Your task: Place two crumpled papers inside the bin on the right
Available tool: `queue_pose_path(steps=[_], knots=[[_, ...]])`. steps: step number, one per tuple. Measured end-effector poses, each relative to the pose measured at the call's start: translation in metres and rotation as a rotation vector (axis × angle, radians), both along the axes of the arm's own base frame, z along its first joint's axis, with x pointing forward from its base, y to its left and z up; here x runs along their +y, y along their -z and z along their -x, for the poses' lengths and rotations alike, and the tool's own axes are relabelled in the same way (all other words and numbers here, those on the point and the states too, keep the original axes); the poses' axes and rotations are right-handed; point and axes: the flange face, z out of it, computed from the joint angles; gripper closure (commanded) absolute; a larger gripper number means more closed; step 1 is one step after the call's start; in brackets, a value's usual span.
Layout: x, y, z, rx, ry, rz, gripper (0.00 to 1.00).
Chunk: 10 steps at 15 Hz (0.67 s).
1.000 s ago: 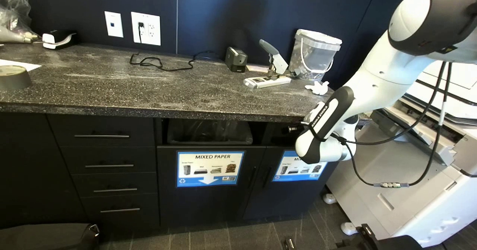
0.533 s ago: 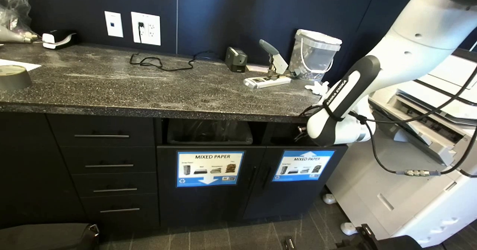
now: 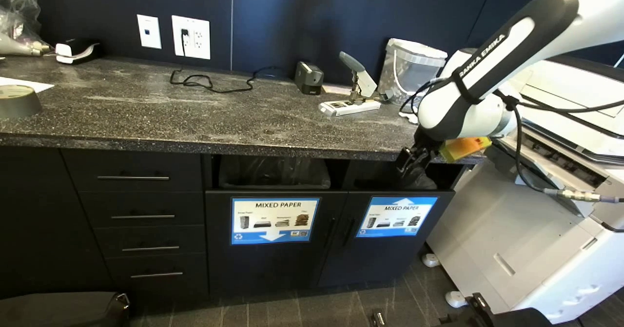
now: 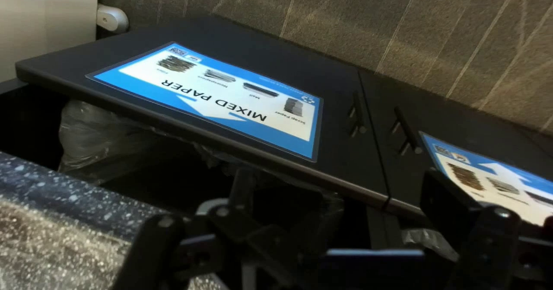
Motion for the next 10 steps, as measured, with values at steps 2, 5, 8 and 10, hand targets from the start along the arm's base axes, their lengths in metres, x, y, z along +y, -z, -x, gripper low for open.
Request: queue_pose_path(steps=[2, 5, 8, 10], knots=[[0.013, -0.037, 0.01, 0.034, -0.021, -0.023, 0.0], [0.035, -0.094, 0.03, 0.091, -0.04, -0.07, 0.0], [0.055, -0.149, 0.061, 0.18, -0.019, -0.065, 0.0], [0.068, -0.182, 0.088, 0.244, 0.034, -0.051, 0.0]])
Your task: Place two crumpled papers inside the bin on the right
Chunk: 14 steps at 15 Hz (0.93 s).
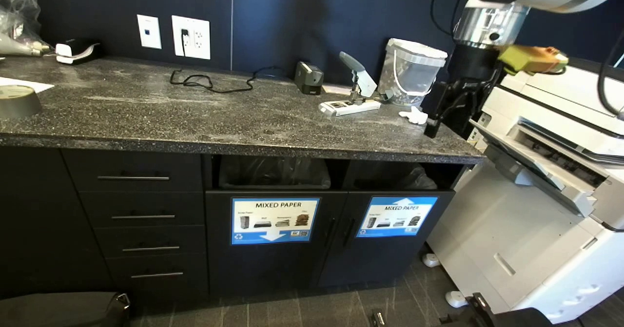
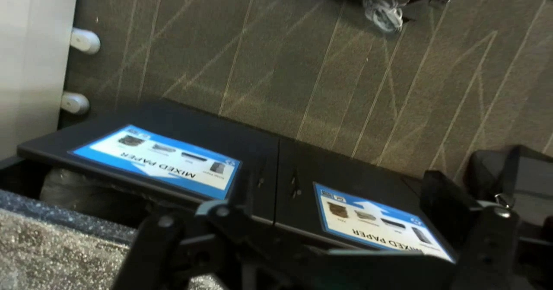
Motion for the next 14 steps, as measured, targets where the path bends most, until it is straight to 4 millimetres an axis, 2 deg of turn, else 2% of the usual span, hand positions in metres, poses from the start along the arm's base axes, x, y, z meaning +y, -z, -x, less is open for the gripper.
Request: queue_pose_path(steps=[3, 5, 9, 14], knots=[[0.019, -0.038, 0.042, 0.044, 0.128, 0.057, 0.0], [0.032, -0.052, 0.068, 0.034, 0.231, 0.098, 0.0], [0.049, -0.058, 0.11, 0.031, 0.418, 0.16, 0.0], [0.051, -0.063, 0.146, 0.047, 0.474, 0.134, 0.0]])
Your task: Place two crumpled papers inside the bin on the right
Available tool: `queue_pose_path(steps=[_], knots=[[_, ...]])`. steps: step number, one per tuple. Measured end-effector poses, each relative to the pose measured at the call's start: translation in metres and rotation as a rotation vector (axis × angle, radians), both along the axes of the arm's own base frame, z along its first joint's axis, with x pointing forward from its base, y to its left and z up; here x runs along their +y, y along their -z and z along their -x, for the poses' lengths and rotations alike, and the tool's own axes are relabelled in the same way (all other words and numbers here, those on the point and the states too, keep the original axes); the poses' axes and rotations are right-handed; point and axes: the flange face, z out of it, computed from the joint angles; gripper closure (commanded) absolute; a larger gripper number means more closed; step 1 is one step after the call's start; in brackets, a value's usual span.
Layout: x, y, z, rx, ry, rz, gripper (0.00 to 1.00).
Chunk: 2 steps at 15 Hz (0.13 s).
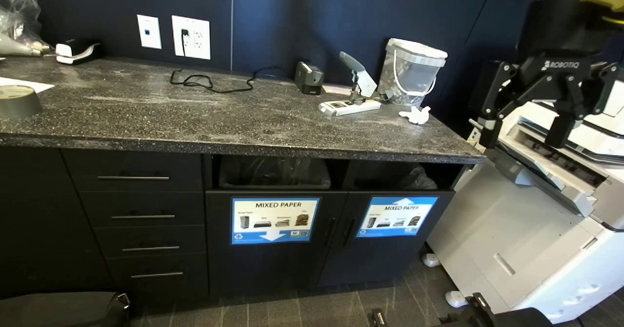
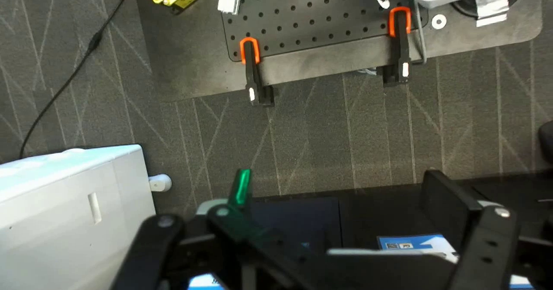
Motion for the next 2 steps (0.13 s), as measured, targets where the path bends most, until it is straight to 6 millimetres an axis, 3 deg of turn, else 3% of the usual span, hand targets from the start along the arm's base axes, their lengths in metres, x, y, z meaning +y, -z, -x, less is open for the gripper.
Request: queue_pose_path(steps=[2], knots=[[-0.0031, -0.0018, 0.0105, 0.01, 0.011, -0.003, 0.0]])
